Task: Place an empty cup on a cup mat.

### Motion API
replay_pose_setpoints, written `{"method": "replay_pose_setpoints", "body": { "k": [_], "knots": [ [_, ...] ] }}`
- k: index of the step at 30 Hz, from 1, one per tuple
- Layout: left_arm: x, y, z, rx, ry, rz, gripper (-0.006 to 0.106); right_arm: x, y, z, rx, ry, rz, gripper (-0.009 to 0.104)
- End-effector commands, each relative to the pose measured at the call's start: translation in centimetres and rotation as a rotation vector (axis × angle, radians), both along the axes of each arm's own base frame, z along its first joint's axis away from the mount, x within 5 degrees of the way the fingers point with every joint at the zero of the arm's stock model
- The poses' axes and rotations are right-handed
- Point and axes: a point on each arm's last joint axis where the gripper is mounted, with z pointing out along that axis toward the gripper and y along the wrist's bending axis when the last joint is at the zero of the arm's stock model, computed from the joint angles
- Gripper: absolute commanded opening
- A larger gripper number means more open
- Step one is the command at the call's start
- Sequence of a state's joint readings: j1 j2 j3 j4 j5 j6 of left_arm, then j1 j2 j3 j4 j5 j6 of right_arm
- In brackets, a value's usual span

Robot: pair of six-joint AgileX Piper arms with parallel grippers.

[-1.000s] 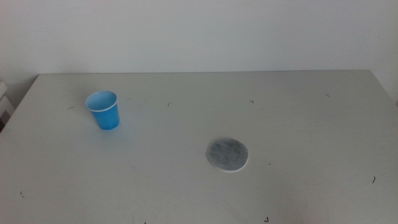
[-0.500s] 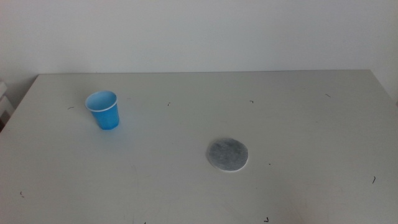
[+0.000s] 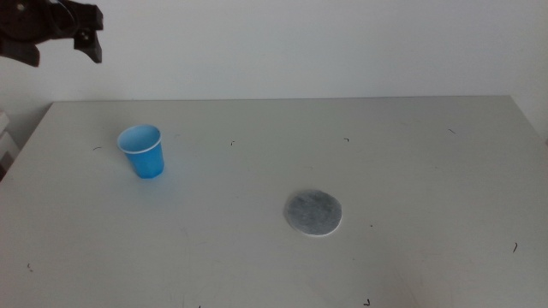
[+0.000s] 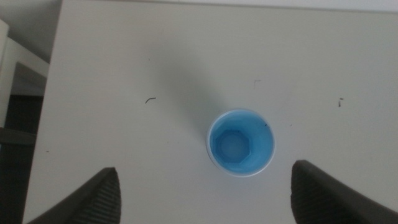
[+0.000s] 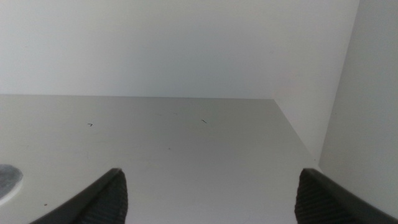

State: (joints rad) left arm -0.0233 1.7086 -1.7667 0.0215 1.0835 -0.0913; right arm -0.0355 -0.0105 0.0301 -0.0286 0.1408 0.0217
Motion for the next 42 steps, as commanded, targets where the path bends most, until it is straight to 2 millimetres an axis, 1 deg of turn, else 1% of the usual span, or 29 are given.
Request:
{"method": "replay_pose_setpoints", "body": {
  "k": [1, 5, 10, 13, 22, 24, 26, 28, 30, 33, 36, 38, 39, 40, 42],
  "knots": [
    [1.0, -0.3, 0.5, 0.001, -0.067, -0.023, 0.105, -0.2, 0.0, 1.1, -0.023, -0.108, 0.002, 0.094],
    [3.2, -0.4, -2.8, 0.013, 0.004, -0.038, 0.105, -0.2, 0.0, 1.1, -0.023, -0.108, 0.002, 0.094],
    [5.7, -0.5, -6.5, 0.019, 0.040, -0.063, 0.105, -0.2, 0.0, 1.1, -0.023, -0.108, 0.002, 0.094],
    [6.7, -0.6, -8.4, 0.007, 0.061, -0.064, 0.105, -0.2, 0.0, 1.1, -0.023, -0.108, 0.002, 0.094],
    [8.5, -0.9, -13.2, -0.014, 0.150, -0.086, 0.105, -0.2, 0.0, 1.1, -0.023, -0.108, 0.002, 0.094],
    [8.7, -1.0, -13.7, -0.017, 0.152, -0.100, 0.105, -0.2, 0.0, 1.1, -0.023, -0.108, 0.002, 0.094],
    [8.9, -1.1, -14.3, -0.027, 0.160, -0.106, 0.102, -0.2, 0.0, 1.1, -0.023, -0.108, 0.002, 0.094],
    [9.0, -1.3, -14.7, -0.029, 0.167, -0.117, 0.095, -0.2, 0.0, 1.1, -0.023, -0.108, 0.002, 0.094],
    [9.0, -1.3, -14.9, -0.034, 0.171, -0.117, 0.082, -0.2, 0.0, 1.1, -0.023, -0.108, 0.002, 0.094],
    [9.0, -1.3, -14.9, -0.035, 0.171, -0.116, 0.055, -0.2, 0.0, 1.1, -0.023, -0.108, 0.002, 0.094],
    [9.0, -1.3, -14.9, -0.035, 0.171, -0.117, 0.026, -0.2, 0.0, 1.1, -0.023, -0.108, 0.002, 0.094],
    [9.0, -1.3, -14.9, -0.035, 0.173, -0.117, 0.009, -0.2, 0.0, 1.1, -0.023, -0.108, 0.002, 0.094],
    [9.0, -1.3, -14.9, -0.035, 0.178, -0.117, 0.004, -0.2, 0.0, 1.1, -0.023, -0.108, 0.002, 0.094],
    [8.6, -1.3, -14.0, -0.035, 0.169, -0.118, 0.000, -0.2, 0.0, 1.1, -0.023, -0.108, 0.002, 0.094],
    [8.3, -1.4, -13.0, -0.039, 0.154, -0.120, 0.000, -0.2, 0.0, 1.1, -0.023, -0.108, 0.002, 0.094]
  ]
}}
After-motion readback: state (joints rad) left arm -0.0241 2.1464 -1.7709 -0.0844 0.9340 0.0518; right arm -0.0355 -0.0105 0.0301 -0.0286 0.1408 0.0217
